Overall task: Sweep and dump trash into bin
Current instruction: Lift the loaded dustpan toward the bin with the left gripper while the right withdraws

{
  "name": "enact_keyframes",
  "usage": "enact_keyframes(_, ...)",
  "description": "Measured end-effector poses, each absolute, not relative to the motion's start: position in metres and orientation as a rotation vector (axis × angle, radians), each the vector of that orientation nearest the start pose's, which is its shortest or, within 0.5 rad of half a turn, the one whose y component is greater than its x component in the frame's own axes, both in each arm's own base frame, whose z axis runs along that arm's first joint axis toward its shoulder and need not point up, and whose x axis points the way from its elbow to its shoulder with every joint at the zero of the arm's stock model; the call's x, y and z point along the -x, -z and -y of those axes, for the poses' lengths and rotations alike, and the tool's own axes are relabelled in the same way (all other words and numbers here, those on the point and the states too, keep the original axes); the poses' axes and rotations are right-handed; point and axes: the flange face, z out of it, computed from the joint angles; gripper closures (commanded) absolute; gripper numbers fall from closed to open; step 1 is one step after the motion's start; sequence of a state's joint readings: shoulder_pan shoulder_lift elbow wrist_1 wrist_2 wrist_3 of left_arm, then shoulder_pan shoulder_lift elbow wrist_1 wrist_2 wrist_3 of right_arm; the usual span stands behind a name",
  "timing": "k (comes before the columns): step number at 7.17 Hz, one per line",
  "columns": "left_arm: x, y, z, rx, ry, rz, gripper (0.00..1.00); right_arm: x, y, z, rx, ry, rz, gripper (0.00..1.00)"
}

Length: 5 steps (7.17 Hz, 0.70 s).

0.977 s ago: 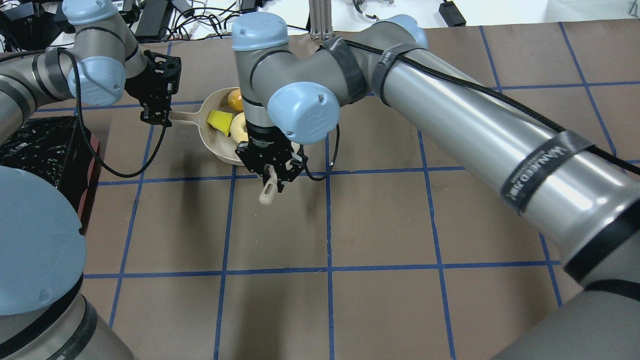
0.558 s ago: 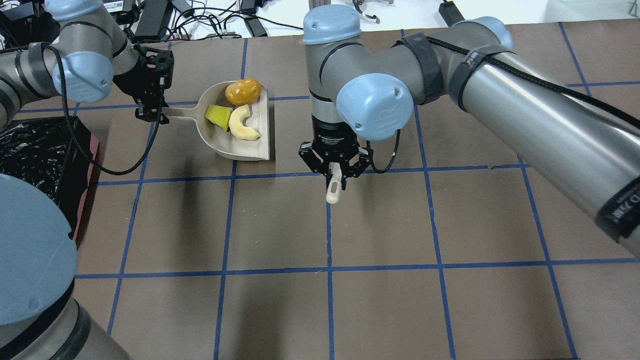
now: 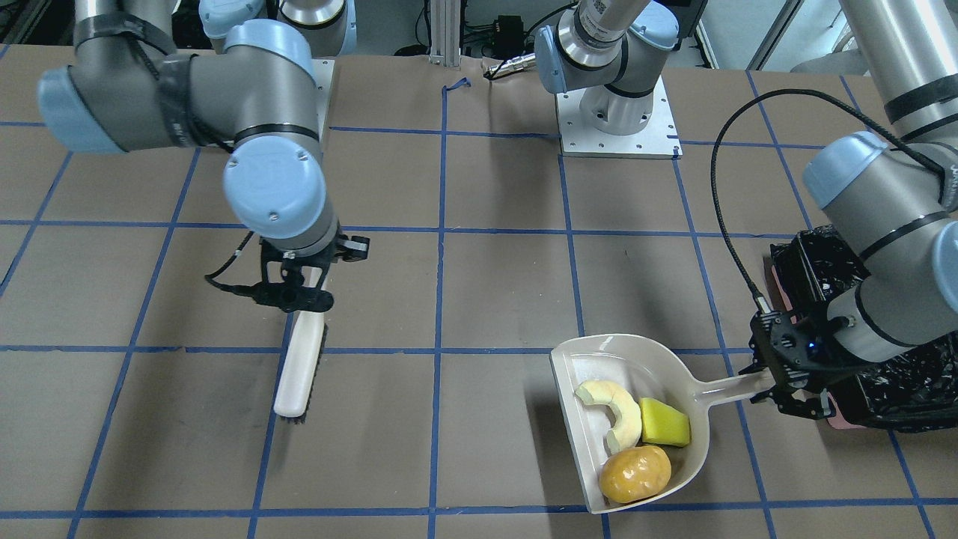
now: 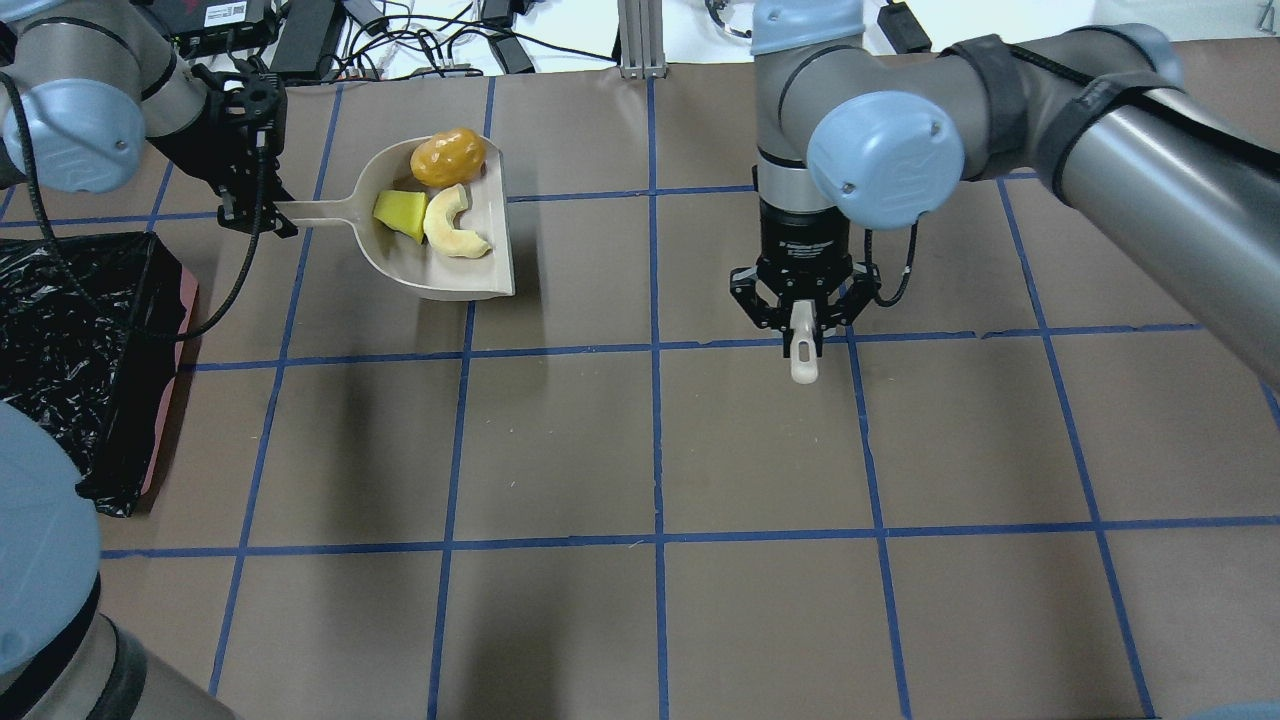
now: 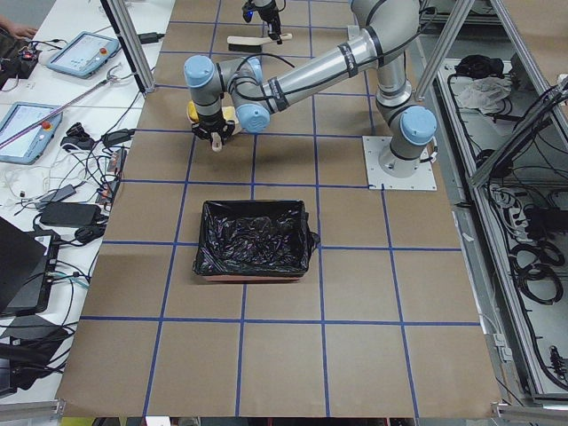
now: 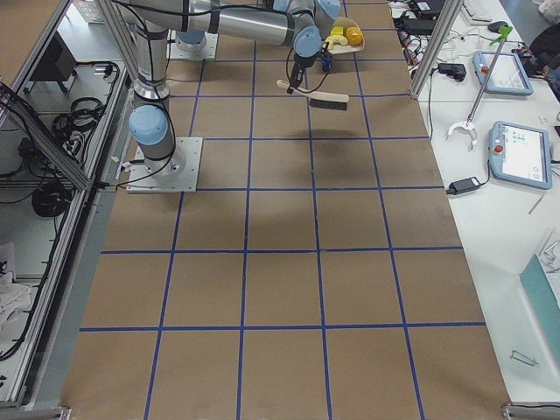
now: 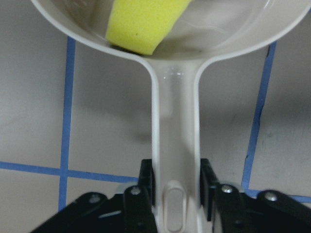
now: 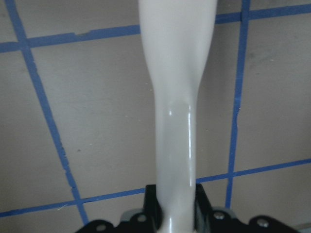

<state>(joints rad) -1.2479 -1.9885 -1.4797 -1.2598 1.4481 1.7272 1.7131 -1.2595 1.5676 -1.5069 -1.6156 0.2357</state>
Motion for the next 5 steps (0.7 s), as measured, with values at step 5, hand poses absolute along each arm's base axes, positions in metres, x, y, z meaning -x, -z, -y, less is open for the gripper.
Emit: enact_keyframes(5,-0.151,-0.386,0.618,-1.915,0.217,-2.585,0.67,-0.015,-0.314,0.577,0.041,-0.628,-3.172,0.85)
